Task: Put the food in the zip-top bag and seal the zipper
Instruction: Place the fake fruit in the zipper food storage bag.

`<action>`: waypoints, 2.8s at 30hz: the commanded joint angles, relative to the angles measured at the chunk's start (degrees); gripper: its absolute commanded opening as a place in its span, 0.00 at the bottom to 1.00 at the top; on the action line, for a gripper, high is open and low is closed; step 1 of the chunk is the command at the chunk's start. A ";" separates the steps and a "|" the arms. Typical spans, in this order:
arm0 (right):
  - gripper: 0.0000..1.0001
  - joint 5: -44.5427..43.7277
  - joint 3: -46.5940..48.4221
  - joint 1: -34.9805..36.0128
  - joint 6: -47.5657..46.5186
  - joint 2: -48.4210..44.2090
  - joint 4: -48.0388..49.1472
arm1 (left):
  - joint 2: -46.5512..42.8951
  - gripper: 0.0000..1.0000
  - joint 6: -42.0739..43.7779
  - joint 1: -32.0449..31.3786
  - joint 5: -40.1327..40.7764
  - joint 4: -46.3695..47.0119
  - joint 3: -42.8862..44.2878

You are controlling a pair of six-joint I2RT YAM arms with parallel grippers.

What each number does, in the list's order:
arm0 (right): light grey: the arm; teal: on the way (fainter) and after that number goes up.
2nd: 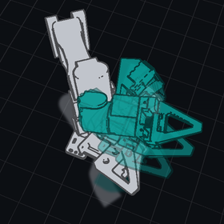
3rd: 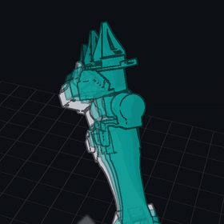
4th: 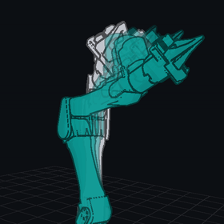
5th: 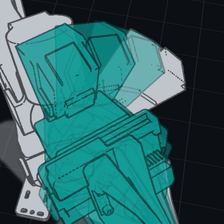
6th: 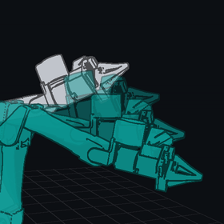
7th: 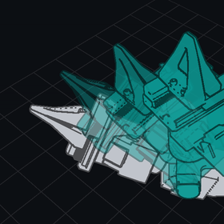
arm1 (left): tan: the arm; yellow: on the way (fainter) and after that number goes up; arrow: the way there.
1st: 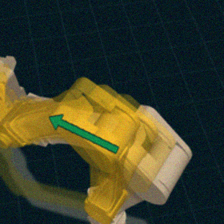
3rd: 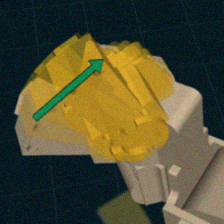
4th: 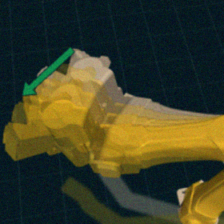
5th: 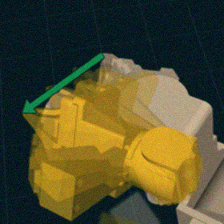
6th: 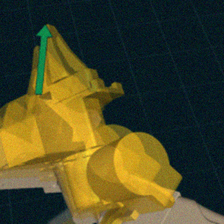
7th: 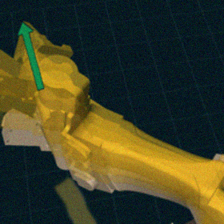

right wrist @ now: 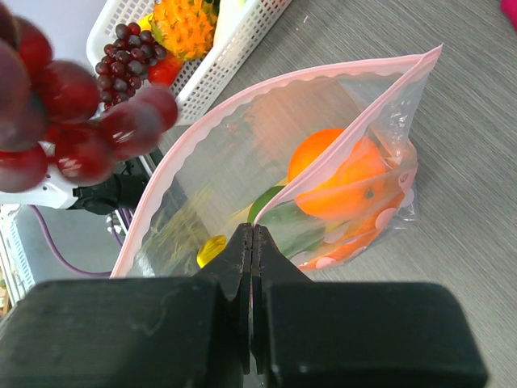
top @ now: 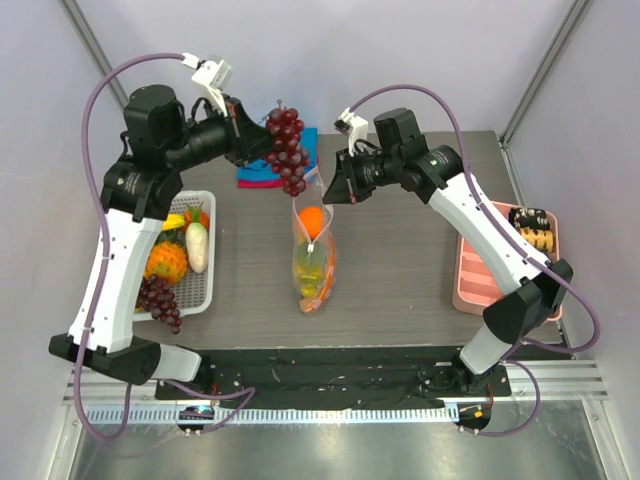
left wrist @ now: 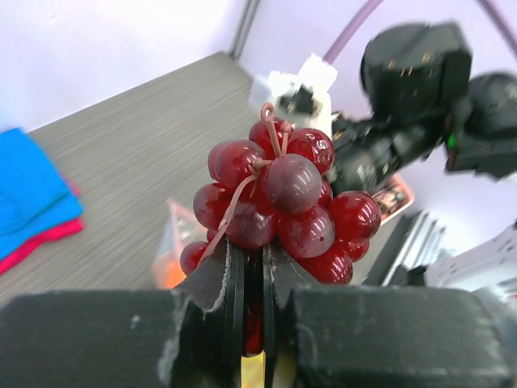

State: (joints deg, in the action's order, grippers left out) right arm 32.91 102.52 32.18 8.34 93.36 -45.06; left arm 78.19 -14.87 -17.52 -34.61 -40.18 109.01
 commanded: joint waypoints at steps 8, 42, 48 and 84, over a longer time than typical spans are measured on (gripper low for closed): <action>0.01 0.58 1.45 0.34 1.24 -1.34 2.96 | 0.91 0.00 -14.57 -6.47 0.69 14.96 -7.83; 0.01 1.11 3.30 1.65 -5.61 -4.33 2.08 | 0.03 1.00 7.17 -7.97 1.39 -18.25 -7.35; 0.01 1.46 2.25 1.83 -6.67 -4.86 1.99 | -2.25 1.00 31.10 -7.62 -1.24 -27.05 -6.87; 0.01 4.71 8.30 7.54 -11.85 1.47 9.46 | -14.83 0.00 55.33 -26.07 5.25 -11.94 -26.13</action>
State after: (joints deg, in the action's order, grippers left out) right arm 34.79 105.08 37.12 -1.67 93.17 -42.65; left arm 64.10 56.73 -39.94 -32.51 -59.11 82.17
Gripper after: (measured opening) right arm 0.014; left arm 0.018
